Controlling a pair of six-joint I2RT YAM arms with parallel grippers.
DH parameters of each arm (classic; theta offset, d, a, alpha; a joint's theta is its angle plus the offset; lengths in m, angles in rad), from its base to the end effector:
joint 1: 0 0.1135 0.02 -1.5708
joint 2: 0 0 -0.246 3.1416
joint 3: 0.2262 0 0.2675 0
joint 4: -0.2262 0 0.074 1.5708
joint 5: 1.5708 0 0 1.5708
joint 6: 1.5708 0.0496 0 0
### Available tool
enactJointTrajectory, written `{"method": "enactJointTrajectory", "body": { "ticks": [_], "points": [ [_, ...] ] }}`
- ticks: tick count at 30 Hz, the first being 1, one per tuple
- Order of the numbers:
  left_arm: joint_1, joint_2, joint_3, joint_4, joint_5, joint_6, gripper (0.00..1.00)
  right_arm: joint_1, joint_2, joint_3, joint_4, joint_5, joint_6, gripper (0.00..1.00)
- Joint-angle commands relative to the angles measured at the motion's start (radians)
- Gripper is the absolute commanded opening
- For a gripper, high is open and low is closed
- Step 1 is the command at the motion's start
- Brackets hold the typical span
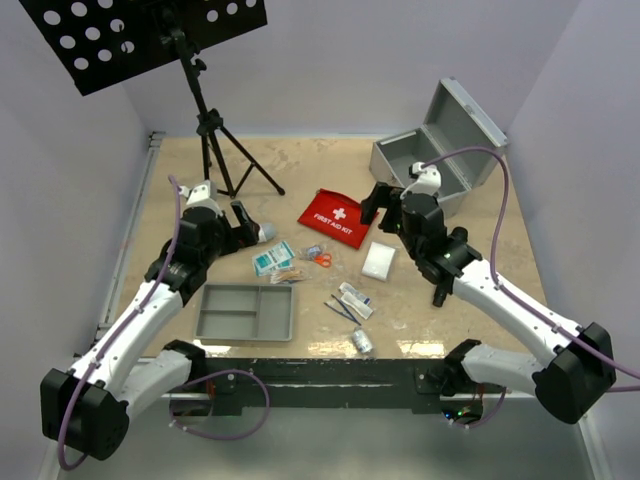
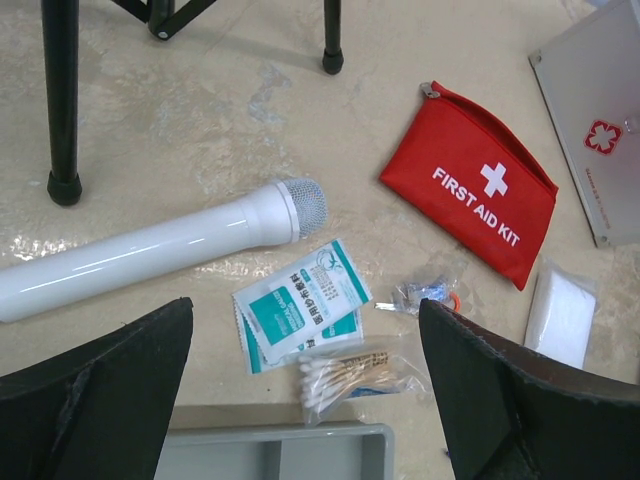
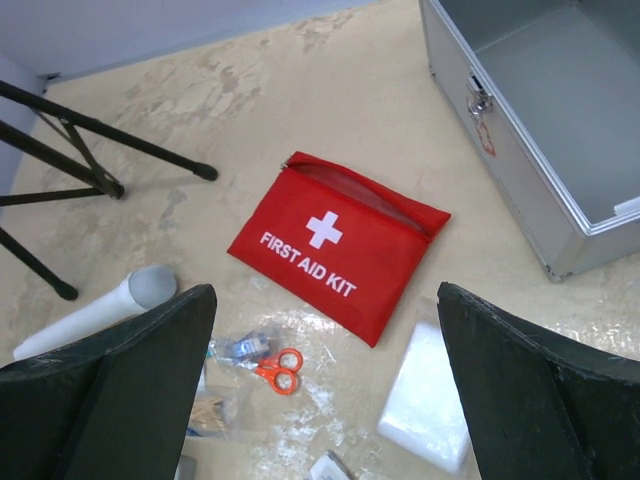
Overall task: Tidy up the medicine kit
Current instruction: Pick up the medical item at the center of the board.
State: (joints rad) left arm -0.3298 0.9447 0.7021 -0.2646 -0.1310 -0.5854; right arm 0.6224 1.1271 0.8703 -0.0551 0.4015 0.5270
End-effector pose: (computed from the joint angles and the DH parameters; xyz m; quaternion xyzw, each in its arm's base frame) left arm 0.2396 -0.0752 0.2486 -0.1425 0.8488 -0.1729 0.4789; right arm 0.2515 0.1566 0.2908 0.0795 0.7968 0.1783 0.5718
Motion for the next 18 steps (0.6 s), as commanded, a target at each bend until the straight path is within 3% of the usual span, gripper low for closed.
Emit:
{"method": "enactJointTrajectory", "body": {
  "ticks": [1, 6, 13, 18],
  "points": [
    [0.0, -0.008, -0.018, 0.062, 0.025, -0.016, 1.0, 0.002, -0.018, -0.007, 0.081, -0.076, -0.027, 0.98],
    [-0.002, 0.031, 0.004, 0.036, 0.152, 0.057, 0.97, 0.002, -0.013, -0.036, 0.135, -0.262, -0.104, 0.95],
    [-0.005, -0.009, -0.084, 0.128, 0.33, 0.092, 0.88, 0.002, 0.023, -0.089, 0.173, -0.291, -0.093, 0.94],
    [-0.018, 0.006, -0.122, 0.171, 0.355, 0.042, 0.85, 0.002, 0.088, -0.117, 0.211, -0.306, -0.026, 0.93]
  ]
}}
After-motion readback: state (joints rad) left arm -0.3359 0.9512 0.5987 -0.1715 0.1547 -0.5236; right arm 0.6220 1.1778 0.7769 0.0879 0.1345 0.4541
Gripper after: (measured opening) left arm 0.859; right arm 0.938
